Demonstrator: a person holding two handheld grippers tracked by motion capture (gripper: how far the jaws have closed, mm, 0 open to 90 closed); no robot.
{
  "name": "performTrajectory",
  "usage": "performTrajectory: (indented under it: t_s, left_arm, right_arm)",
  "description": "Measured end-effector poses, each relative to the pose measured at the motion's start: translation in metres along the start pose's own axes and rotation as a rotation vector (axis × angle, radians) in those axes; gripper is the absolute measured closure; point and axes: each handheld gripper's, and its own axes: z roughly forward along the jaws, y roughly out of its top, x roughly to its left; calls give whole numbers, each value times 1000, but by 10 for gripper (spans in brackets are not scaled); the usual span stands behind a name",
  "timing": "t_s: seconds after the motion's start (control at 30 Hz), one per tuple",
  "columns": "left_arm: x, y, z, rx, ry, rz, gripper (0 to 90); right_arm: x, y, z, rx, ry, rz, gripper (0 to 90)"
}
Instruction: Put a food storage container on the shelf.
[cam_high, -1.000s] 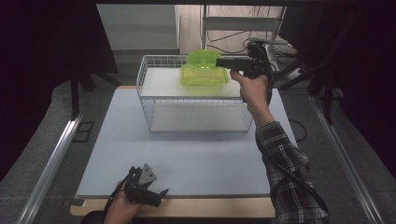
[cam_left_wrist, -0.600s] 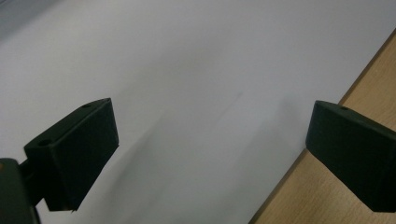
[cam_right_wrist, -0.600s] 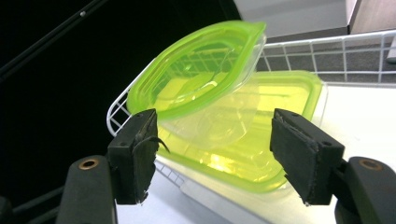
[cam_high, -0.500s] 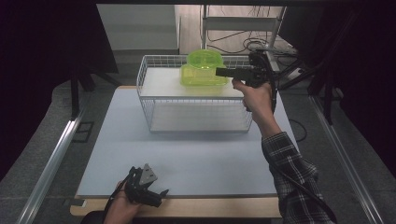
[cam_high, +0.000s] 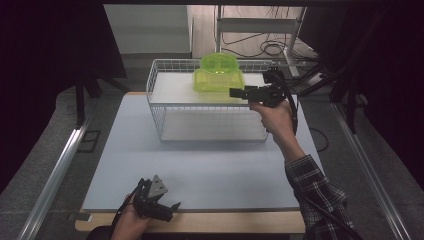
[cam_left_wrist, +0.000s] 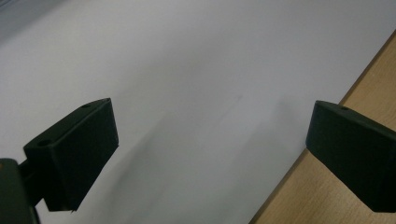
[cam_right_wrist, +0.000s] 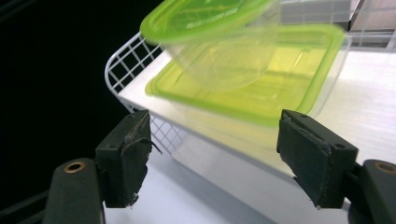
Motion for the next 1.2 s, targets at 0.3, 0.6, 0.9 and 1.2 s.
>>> performTrajectory:
  t_s: [0.3,0.6,0.9,1.2]
  left_arm:
    - [0,0,0,2,1,2,23]
    - [0,0,0,2,2,3,23]
    - [0,0,1,5,2,8,22]
    - [-1,0,1,5,3,11,23]
  right_arm:
    - [8,-20,6,52,-13,-67,202]
    - [8,-37,7,74,-21,-101,158]
    - [9,-55,6,93,-39,-147,113]
    - [8,-77,3,111,-56,-190,89]
